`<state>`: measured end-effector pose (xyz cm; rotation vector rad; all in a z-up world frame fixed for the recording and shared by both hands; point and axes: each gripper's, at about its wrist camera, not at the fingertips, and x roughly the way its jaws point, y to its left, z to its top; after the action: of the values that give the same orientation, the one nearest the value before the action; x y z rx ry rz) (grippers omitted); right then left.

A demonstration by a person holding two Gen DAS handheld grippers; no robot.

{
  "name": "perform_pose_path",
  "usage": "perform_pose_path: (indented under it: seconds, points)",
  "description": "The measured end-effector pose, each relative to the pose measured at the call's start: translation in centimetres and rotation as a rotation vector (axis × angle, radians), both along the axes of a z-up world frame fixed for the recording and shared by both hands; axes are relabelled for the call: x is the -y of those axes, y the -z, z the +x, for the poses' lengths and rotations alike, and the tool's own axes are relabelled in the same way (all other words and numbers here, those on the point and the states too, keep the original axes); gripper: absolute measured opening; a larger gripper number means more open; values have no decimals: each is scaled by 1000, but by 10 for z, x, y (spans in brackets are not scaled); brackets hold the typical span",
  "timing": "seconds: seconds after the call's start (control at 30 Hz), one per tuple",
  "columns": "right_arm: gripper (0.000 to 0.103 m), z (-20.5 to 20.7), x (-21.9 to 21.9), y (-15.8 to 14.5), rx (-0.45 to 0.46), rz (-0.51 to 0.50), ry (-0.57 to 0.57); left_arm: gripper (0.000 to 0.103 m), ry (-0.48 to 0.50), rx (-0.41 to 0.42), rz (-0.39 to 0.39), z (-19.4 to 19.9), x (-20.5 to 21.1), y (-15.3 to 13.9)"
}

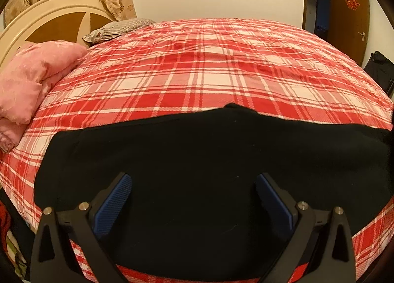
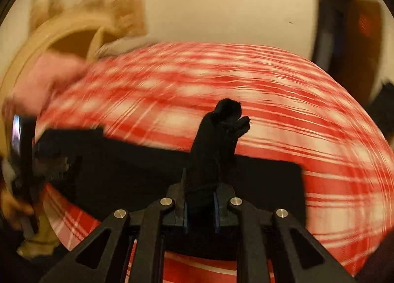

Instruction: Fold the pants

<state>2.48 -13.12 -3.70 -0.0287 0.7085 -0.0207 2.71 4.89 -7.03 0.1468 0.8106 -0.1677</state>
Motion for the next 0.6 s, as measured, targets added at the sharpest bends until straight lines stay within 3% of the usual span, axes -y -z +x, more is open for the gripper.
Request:
perform_pose_path:
  seconds: [0.13, 0.23, 0.3, 0.33, 0.37, 0.43, 0.53, 0.6]
  points:
    - [15, 2, -56, 37, -3, -184, -102, 103, -14, -1, -14, -1, -8, 0]
    - [16, 0, -71, 54, -4, -268, -124, 103, -23, -1, -21, 0, -15, 0]
    - [20, -2, -69, 60, -8, -257, -128, 103, -26, -2, -23, 1, -17, 1]
    - [31, -2, -67, 62, -14, -235, -144, 103, -26, -4, -24, 1, -18, 2]
    - [50, -5, -67, 63, -23, -207, -166, 103, -26, -7, -24, 2, -19, 3]
    - [70, -9, -69, 66, -31, -179, -205, 103, -28, -14, -24, 3, -20, 5]
    - [71, -20, -72, 65, -8, -172, -267, 103, -29, -28, -27, 5, -20, 9]
    - [71, -30, -61, 51, 1, -6, -369, 103, -25, -26, -22, 4, -18, 9]
